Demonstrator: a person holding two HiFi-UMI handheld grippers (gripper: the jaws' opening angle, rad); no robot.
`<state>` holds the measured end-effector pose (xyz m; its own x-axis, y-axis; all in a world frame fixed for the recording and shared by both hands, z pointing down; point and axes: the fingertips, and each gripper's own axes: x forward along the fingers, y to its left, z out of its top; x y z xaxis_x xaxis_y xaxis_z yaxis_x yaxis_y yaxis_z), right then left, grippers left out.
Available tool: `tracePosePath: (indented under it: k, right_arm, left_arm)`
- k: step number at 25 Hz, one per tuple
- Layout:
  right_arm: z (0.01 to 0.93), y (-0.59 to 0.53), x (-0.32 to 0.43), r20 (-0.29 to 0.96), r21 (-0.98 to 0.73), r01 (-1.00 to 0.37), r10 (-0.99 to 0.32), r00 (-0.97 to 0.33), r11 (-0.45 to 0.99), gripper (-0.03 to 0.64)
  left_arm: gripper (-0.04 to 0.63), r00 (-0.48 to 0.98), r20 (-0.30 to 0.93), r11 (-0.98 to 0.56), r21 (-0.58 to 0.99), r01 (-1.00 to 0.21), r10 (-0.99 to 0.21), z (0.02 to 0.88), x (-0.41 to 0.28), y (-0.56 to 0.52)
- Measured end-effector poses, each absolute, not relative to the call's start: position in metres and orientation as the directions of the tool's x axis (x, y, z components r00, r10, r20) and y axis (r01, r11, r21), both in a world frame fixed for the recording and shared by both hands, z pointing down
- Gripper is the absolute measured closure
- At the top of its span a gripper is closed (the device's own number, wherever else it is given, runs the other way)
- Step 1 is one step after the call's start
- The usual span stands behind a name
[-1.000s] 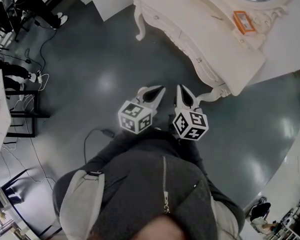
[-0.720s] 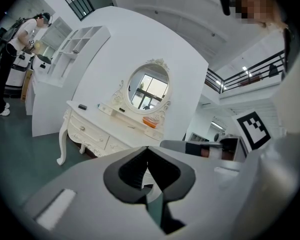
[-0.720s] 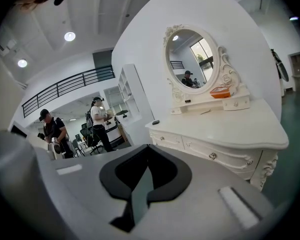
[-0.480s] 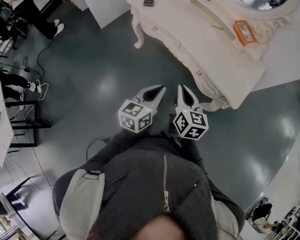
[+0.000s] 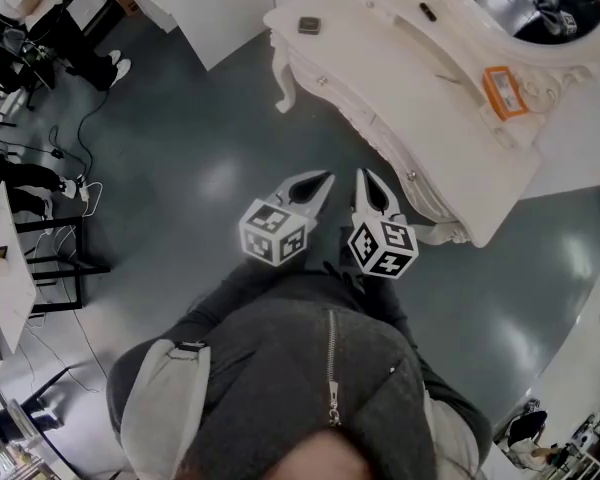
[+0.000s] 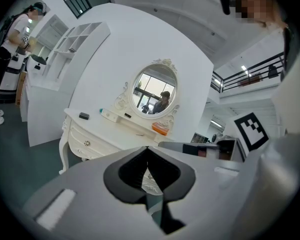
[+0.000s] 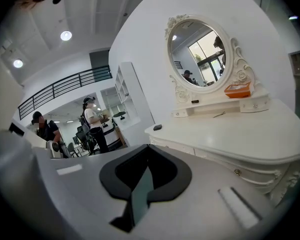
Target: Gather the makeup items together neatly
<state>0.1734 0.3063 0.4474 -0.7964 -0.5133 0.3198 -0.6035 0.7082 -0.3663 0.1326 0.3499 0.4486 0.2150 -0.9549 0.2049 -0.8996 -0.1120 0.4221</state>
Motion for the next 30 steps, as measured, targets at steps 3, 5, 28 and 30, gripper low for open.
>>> tracePosePath:
  k: [3,5,28,30]
  right_arm:
    - [0.448,0.298,0.15,0.321,-0.362,-0.603,-0.513,-0.796,0.71,0.614]
    - [0.448,0.291,0.134,0.322,-0.36,-0.605,-0.514,-0.795,0.711,0.614]
    - [0.468,0.238,0.047,0.365,-0.329,-0.654,-0.547,-0.754,0.681,0.614]
    - [0.468,0.235,0.044,0.369,-0.322,-0.659,-0.551,-0.748,0.68,0.614]
  left_arm:
    - [0.586,0.22,0.203,-0.117,0.424,-0.898,-0.954,0.449,0.11,0.34]
    - [0.586,0.225,0.201,-0.122,0.425,-0.897,-0.953,0.449,0.096,0.332]
    - [0.586,0.285,0.227,-0.168,0.428,-0.888,-0.931,0.468,0.008,0.283]
    - [0.586,0.283,0.226,-0.164,0.432,-0.887,-0.932,0.469,0.003,0.28]
